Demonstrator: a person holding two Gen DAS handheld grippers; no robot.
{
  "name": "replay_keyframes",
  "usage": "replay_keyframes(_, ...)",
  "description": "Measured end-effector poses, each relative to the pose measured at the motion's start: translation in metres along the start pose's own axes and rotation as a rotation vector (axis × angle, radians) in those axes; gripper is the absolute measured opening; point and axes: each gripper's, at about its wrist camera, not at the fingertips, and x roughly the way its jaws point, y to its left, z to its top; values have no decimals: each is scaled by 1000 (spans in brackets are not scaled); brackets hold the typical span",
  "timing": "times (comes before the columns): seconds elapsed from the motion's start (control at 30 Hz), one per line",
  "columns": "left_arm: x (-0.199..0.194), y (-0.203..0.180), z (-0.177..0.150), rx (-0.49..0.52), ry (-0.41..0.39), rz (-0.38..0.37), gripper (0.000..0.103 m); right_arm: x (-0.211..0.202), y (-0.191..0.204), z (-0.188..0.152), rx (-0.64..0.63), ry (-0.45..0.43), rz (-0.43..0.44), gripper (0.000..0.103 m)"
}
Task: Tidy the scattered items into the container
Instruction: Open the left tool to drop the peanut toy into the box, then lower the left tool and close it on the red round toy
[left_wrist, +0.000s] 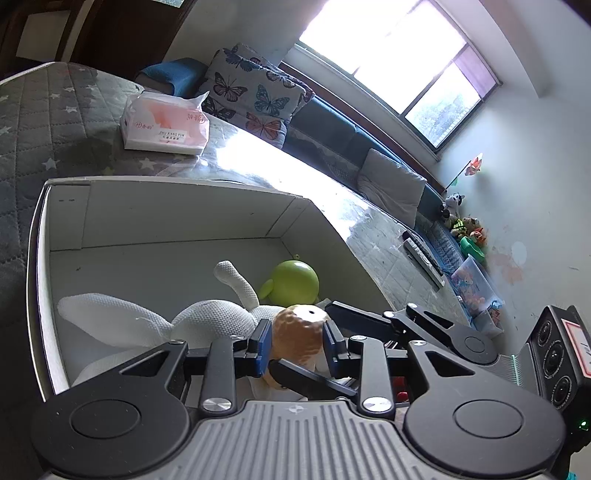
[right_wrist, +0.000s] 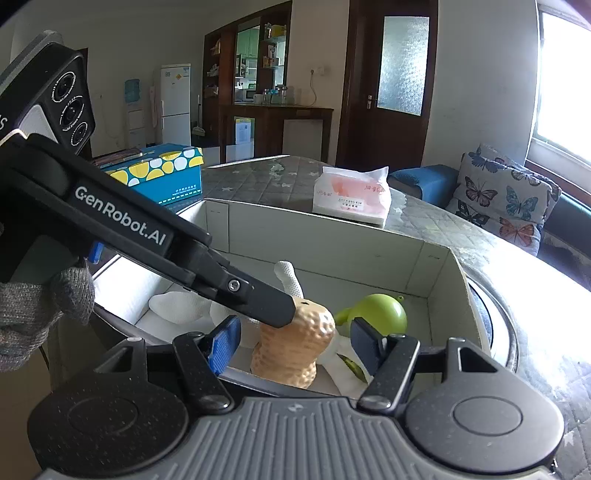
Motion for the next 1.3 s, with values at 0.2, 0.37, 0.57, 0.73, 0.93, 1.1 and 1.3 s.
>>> replay_keyframes(0.2,-5,-2,0,2,-20,-15,33,-7,1,-3,14,-11,-26,68)
replay_keyframes(0.37,-9,-8,-2,10,-31,-15,33,-17,0,-5,23,-29,-44,68)
replay_keyframes(0.57,-18,-20,-8,38,-52,-28,33,-39,-1,-12,33,-60,-64,68)
replay_keyframes(0.73,-24,-35,-17,71,-62,-47,33,-64,-2,-22,38,-83,-74,70)
replay_keyframes(0.93,-24,-54,-33,109,-53,-80,33,-96,-6,-45,49,-90,-121,75)
replay_keyframes(1.1,-13,-71,-45,143,-16,-111,33,-114,-15,-70,88,-58,-174,75)
replay_keyframes(1.3,13,-85,-57,161,50,-136,33,-127,-27,-99,130,-22,-253,75)
